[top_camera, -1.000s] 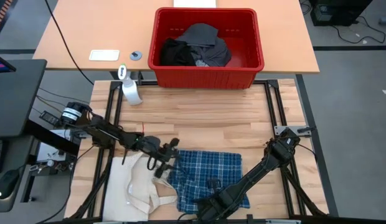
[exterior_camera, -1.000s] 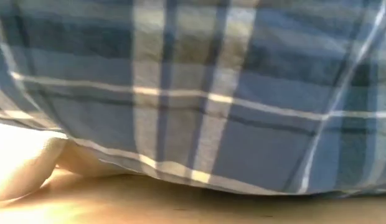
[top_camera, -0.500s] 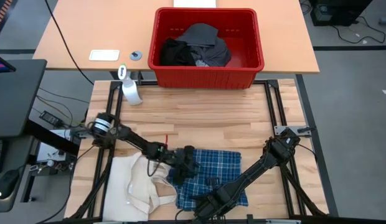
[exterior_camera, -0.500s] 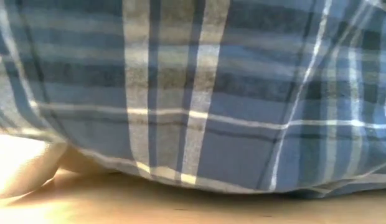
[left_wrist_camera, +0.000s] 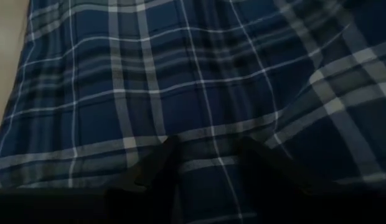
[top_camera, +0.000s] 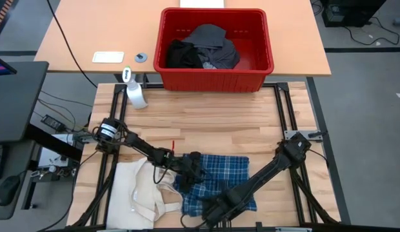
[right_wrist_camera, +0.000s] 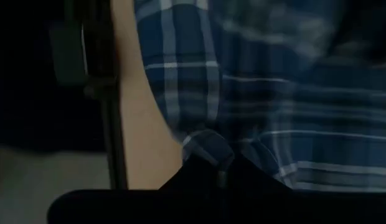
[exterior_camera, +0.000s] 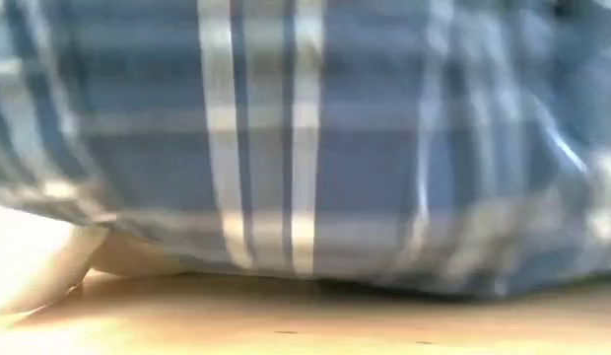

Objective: Fold Laundry from Bin
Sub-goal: Fold the blue pants

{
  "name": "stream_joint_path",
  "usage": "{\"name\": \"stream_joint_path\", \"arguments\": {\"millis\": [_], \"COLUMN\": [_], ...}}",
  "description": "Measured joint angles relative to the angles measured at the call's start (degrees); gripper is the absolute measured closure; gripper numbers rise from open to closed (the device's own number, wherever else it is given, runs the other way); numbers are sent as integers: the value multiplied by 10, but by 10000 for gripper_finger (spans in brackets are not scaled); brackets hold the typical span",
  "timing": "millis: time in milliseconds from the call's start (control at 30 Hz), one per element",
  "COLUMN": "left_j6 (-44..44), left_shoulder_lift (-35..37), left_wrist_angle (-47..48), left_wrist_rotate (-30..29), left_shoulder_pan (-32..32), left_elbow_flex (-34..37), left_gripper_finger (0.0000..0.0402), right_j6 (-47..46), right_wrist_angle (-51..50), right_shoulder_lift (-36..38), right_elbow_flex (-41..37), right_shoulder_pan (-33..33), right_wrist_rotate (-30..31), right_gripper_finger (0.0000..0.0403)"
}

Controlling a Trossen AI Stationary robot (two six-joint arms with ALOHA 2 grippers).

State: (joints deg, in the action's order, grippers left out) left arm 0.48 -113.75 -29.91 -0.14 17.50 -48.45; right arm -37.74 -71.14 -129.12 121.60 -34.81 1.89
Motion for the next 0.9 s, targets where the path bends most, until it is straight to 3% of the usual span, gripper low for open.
{"name": "stream_joint_path", "arguments": {"millis": [233, 400, 733, 900], "left_j6": [0, -4, -5, 15], "left_shoulder_lift": [0, -1, -2, 36], "left_wrist_angle": [-1, -7, -21, 33], "left_wrist_rotate": [0, 2, 4, -7], "left_shoulder_pan": [3, 3, 5, 23], "left_elbow_flex": [1, 1, 2, 4], "left_gripper_finger": [221, 221, 221, 221], "right_j6": [-29, -47, -21, -27], "right_wrist_angle": [-56, -139, -136, -132], "right_shoulder_lift": [55, 62, 62, 62], "right_elbow_flex": [0, 0, -29, -37], "right_shoulder_pan": [14, 46, 96, 94], "right_wrist_rotate": [88, 112, 139, 135], "right_gripper_finger": [386, 384, 383, 383]}}
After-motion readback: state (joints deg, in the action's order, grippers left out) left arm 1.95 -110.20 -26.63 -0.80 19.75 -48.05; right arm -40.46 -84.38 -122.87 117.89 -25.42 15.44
